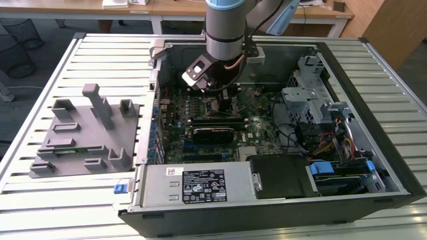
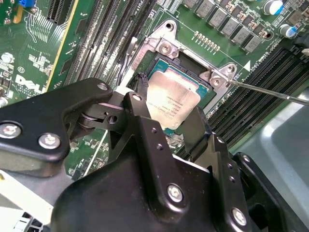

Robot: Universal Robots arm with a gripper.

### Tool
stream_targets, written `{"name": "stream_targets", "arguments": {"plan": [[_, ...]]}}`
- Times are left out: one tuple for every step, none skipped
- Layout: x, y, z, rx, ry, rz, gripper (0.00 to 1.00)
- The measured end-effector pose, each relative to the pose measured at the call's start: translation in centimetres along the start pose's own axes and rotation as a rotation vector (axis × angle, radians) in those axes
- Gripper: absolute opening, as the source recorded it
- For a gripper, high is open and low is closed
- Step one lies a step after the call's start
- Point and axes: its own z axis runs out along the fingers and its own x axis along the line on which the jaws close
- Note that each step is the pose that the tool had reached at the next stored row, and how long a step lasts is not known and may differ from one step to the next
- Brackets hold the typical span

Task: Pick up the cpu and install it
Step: 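Place the cpu into insertion slot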

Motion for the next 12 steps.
{"name": "stream_targets", "arguments": {"plan": [[0.0,0.01,0.03,0.0003,0.0,0.001,0.53],[0.0,0.01,0.07,0.0004,0.0001,0.002,0.53],[0.0,0.01,0.1,0.0005,0.0,0.003,0.53],[0.0,0.01,0.13,0.0006,0.0,0.004,0.53],[0.0,0.01,0.16,0.0007,0.0,0.005,0.53],[0.0,0.01,0.19,0.0007,0.0,0.005,0.53],[0.0,0.01,0.2,0.0008,-0.0001,0.005,0.53],[0.0,0.01,0.2,0.0009,-0.0002,0.005,0.53],[0.0,0.01,0.2,0.0009,-0.0002,0.005,0.53],[0.0,0.01,0.2,0.0009,-0.0001,0.005,0.53],[0.0,0.01,0.21,0.0008,0.0,0.005,0.53],[0.0,0.01,0.21,0.0007,0.0001,0.005,0.53]]}}
